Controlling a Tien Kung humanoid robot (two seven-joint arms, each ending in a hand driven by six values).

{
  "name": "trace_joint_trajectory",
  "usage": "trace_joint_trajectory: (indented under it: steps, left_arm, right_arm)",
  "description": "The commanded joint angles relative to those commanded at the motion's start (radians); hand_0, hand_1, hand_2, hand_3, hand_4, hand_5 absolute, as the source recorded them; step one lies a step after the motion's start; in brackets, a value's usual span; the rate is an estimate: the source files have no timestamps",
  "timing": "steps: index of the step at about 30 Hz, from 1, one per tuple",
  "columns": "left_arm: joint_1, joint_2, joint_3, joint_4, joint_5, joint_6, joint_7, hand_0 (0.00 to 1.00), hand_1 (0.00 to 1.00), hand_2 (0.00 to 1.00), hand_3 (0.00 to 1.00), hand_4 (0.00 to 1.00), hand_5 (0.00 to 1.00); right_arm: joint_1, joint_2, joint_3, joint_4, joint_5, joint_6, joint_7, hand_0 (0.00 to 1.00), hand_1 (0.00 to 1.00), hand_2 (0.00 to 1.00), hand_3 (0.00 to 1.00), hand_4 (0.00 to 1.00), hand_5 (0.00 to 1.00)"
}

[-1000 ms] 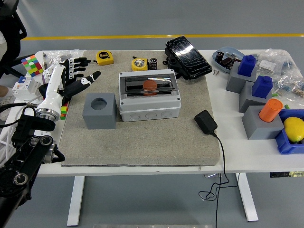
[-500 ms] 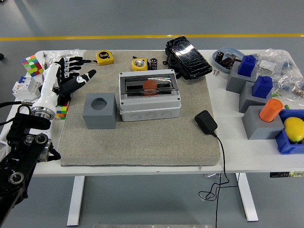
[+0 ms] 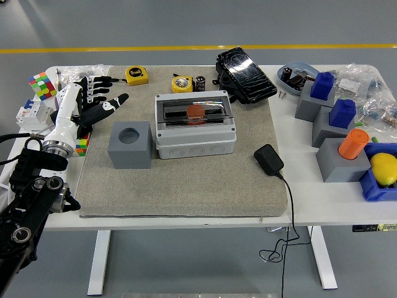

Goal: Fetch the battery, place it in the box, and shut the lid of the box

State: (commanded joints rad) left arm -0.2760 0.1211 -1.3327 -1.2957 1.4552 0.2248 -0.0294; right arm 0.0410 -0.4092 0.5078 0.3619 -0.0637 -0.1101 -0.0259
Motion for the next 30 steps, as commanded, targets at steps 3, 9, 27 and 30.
trace_joint_trajectory:
  steps: [3,9,27,30]
  left_arm:
    - [-0.003,0.001,-0.001,-0.002,0.000,-0.002,0.001,0.589,0.693,0.685,0.666,0.981,0.342]
    - [-0.002,-0.001,-0.003,-0.008,0.001,-0.004,0.004,0.589,0.692,0.686,0.665,0.980,0.341]
    - [0.004,-0.002,-0.012,-0.021,0.001,-0.008,0.010,0.591,0.692,0.685,0.660,0.978,0.338]
    - [0.004,-0.002,-0.012,-0.022,0.001,-0.009,0.010,0.591,0.692,0.685,0.660,0.978,0.338]
  right_arm:
    - [0.002,-0.002,0.001,-0.001,0.001,0.000,0.000,0.546,0.599,0.586,0.542,0.914,0.478]
    - [0.003,-0.006,0.007,0.000,-0.001,0.000,-0.001,0.546,0.599,0.586,0.541,0.914,0.478]
    - [-0.002,-0.003,0.018,0.001,-0.006,0.000,0.000,0.545,0.599,0.587,0.541,0.915,0.480]
    - [-0.002,-0.002,0.020,0.001,-0.007,0.000,0.000,0.545,0.599,0.587,0.541,0.915,0.480]
